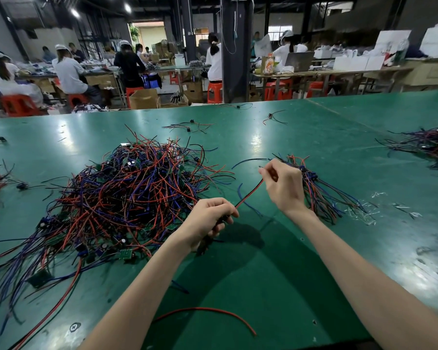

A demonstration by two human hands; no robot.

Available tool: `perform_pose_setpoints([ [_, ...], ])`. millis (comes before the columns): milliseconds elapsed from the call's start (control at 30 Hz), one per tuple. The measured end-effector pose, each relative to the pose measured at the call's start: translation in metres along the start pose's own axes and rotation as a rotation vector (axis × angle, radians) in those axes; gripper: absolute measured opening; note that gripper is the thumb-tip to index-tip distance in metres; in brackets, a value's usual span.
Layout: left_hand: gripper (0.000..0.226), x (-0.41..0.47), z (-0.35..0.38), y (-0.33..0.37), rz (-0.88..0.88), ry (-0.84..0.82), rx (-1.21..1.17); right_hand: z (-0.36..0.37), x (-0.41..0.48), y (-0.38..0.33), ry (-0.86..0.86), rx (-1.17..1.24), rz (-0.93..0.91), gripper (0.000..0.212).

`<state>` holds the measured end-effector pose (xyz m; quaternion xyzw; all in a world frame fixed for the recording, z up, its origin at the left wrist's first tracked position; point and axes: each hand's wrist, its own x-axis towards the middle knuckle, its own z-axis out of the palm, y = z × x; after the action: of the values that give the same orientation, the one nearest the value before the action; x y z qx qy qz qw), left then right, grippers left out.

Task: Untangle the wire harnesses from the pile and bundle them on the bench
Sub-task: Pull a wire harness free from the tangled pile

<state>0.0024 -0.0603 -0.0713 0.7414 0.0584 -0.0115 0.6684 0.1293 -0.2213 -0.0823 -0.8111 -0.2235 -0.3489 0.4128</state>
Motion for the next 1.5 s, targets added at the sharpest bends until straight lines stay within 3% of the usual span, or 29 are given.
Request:
perform_pose_setpoints([
  [33, 0.022, 0.000, 0.000, 0.000, 0.001, 0.003, 0.000, 0.001, -0.001, 0.001, 0.007, -0.040, -0.062, 0.021],
  [100, 0.023, 0.001, -0.001, -0.001, -0.002, 0.010, 0.000, 0.001, -0.002, 0.000, -0.002, 0.011, -0.008, 0.021],
  [300, 0.021, 0.003, -0.003, -0.004, -0.030, 0.031, 0.022, -0.009, 0.011, -0.017, -0.052, 0.847, 0.804, 0.021],
  [467, 0.021, 0.004, -0.002, -0.004, -0.039, 0.028, 0.042, -0.017, 0.016, -0.026, -0.231, 1.385, 1.198, 0.022],
  [533, 0.022, 0.003, -0.003, -0.005, -0.022, 0.027, 0.053, -0.017, 0.017, -0.024, -0.279, 1.460, 1.265, 0.024],
  [600, 0.023, 0.002, -0.002, -0.005, -0.002, 0.020, 0.054, -0.016, 0.018, -0.021, -0.249, 1.357, 1.254, 0.024],
  [700, 0.024, 0.002, -0.001, -0.003, 0.022, 0.002, 0.046, -0.013, 0.015, -0.015, -0.137, 1.045, 1.080, 0.024],
  [867, 0.030, 0.000, -0.001, -0.002, 0.071, -0.005, 0.042, -0.006, 0.003, -0.015, -0.085, 0.385, 0.473, 0.022],
  [900, 0.030, 0.000, -0.001, -0.001, 0.077, 0.000, 0.045, -0.006, 0.003, -0.016, -0.077, 0.398, 0.478, 0.021],
  [1033, 0.030, -0.001, -0.004, 0.002, 0.093, 0.015, 0.057, -0.008, 0.009, -0.017, -0.042, 0.790, 0.788, 0.021],
  [1167, 0.027, -0.002, -0.004, 0.004, 0.099, 0.037, 0.045, -0.010, 0.009, -0.025, -0.068, 0.928, 0.890, 0.020],
  [1267, 0.024, -0.002, -0.007, 0.009, 0.134, 0.143, -0.103, -0.011, 0.005, -0.039, -0.213, 0.993, 0.962, 0.039],
  [1333, 0.022, -0.002, -0.010, 0.014, 0.170, 0.231, -0.241, -0.009, -0.003, -0.053, -0.344, 1.002, 0.910, 0.040],
  [1500, 0.022, -0.005, -0.018, 0.023, 0.192, 0.381, -0.363, 0.006, -0.037, -0.095, -0.783, 0.887, 0.515, 0.012],
])
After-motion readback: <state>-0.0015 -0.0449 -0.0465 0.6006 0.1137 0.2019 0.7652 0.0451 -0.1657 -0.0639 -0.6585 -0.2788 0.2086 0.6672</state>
